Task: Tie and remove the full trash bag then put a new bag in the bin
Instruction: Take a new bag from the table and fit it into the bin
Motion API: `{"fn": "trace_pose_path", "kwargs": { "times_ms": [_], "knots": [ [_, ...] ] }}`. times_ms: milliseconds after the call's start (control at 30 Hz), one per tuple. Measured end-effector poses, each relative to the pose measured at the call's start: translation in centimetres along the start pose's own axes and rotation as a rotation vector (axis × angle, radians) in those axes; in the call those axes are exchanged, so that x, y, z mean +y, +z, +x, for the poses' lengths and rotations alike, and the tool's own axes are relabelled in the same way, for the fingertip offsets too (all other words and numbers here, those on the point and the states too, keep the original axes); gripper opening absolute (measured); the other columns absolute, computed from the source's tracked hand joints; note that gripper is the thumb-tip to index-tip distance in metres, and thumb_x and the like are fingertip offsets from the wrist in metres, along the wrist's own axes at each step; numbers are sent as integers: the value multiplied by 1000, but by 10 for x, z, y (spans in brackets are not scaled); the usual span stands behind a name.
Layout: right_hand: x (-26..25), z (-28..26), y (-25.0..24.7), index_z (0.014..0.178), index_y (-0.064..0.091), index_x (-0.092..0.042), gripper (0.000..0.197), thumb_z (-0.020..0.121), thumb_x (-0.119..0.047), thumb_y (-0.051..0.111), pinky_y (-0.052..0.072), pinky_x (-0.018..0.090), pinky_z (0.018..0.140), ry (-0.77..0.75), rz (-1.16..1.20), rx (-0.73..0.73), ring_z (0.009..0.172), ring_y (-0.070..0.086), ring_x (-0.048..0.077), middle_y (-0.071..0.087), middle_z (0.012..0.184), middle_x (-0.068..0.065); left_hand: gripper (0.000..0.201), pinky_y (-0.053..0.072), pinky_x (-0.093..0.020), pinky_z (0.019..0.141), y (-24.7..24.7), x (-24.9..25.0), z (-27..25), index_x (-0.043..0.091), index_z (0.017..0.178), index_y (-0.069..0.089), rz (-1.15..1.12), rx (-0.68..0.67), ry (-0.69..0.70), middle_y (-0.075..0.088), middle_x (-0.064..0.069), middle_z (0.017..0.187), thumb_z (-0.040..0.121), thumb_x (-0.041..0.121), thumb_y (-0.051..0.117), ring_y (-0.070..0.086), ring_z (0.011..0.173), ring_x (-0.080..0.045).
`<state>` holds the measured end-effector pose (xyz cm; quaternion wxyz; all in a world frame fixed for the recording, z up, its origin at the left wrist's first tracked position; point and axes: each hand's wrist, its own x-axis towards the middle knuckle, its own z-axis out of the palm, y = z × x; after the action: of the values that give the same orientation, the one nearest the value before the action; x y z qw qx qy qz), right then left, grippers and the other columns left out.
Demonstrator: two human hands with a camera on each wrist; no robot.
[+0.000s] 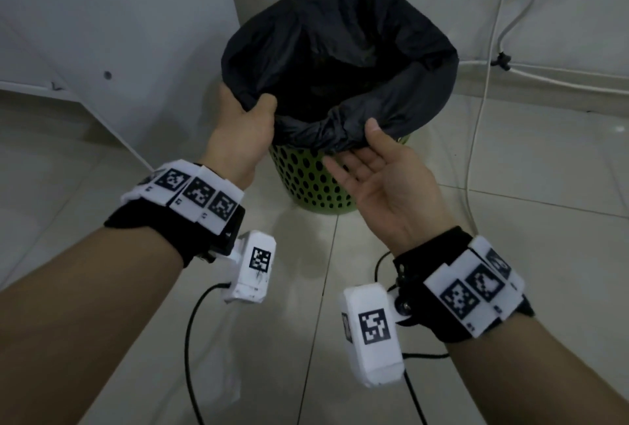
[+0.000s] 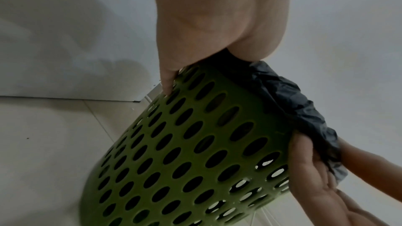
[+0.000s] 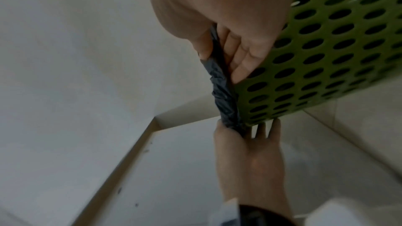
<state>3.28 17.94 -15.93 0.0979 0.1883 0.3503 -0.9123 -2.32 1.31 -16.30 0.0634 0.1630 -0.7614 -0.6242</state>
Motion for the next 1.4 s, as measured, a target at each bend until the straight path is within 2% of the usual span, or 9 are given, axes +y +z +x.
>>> {"fn": "trace_pose_path", "kwargs": {
  "times_ms": [100, 267, 467, 700, 800, 900, 1033, 1233, 1400],
  "knots": [
    [-6, 0, -9, 123, 61, -4, 44, 93, -37, 65, 62, 44, 80, -84, -70, 85, 97, 74, 31, 74, 111, 17, 53, 51, -37, 104, -4, -2, 2, 24, 142, 45, -44, 2, 13, 61, 9, 127, 91, 25, 57, 60, 116, -12],
    [-1, 0, -7, 131, 56, -3, 37, 98, -21, 60, 61, 34, 75, -174, 7, 112, 99, 73, 29, 72, 116, 16, 49, 55, -25, 97, -6, -3, 8, 22, 141, 50, -68, -71, 43, 65, 12, 122, 94, 33, 59, 63, 111, -5],
    [13, -6, -5, 125, 61, -1, 40, 95, -28, 65, 62, 40, 78, -119, -22, 83, 97, 73, 32, 71, 114, 21, 44, 53, -41, 101, 2, -11, -9, 34, 126, 52, -163, -7, -54, 65, 8, 125, 84, 30, 65, 64, 113, -16],
    [-1, -7, -9, 126, 59, 1, 34, 96, -16, 63, 61, 33, 76, -134, 13, 86, 99, 72, 30, 71, 116, 20, 71, 56, -49, 92, -5, -8, 11, 19, 130, 57, -24, -51, -92, 69, -5, 118, 65, 49, 62, 65, 111, -35],
    [3, -7, -4, 128, 57, 2, 35, 96, -13, 62, 61, 35, 78, -120, 28, 54, 101, 72, 31, 70, 119, 21, 88, 51, -48, 103, 1, 3, -5, 29, 147, 37, -141, 4, -126, 57, 8, 138, 71, 58, 70, 60, 122, -23],
    [11, -8, -4, 126, 60, 0, 37, 95, -21, 65, 61, 38, 80, -93, 8, 37, 100, 73, 31, 71, 116, 21, 104, 41, -38, 115, 9, 2, -26, 20, 160, -1, -226, 15, -61, 38, 10, 154, 87, 35, 71, 47, 136, -13],
    [0, -6, -12, 120, 63, -5, 36, 94, -29, 66, 62, 39, 77, -127, 9, 107, 97, 74, 30, 74, 110, 17, 78, 49, -49, 107, 5, -5, -18, 24, 152, 32, -137, -1, 56, 58, 0, 139, 80, 26, 62, 59, 122, -18],
    [-1, -2, -7, 128, 58, 0, 34, 98, -14, 61, 61, 36, 76, -147, 31, 80, 100, 72, 31, 70, 118, 21, 76, 51, -44, 106, 4, -2, -14, 23, 147, 38, -193, -13, 18, 59, 7, 138, 82, 44, 71, 61, 121, -13],
    [-7, -3, -11, 118, 63, -3, 31, 95, -23, 66, 62, 40, 77, -136, 34, 115, 96, 74, 30, 74, 111, 18, 72, 51, -46, 105, 7, -3, -14, 28, 146, 42, -186, 12, 0, 60, 6, 135, 78, 28, 64, 61, 120, -17]
  ]
}}
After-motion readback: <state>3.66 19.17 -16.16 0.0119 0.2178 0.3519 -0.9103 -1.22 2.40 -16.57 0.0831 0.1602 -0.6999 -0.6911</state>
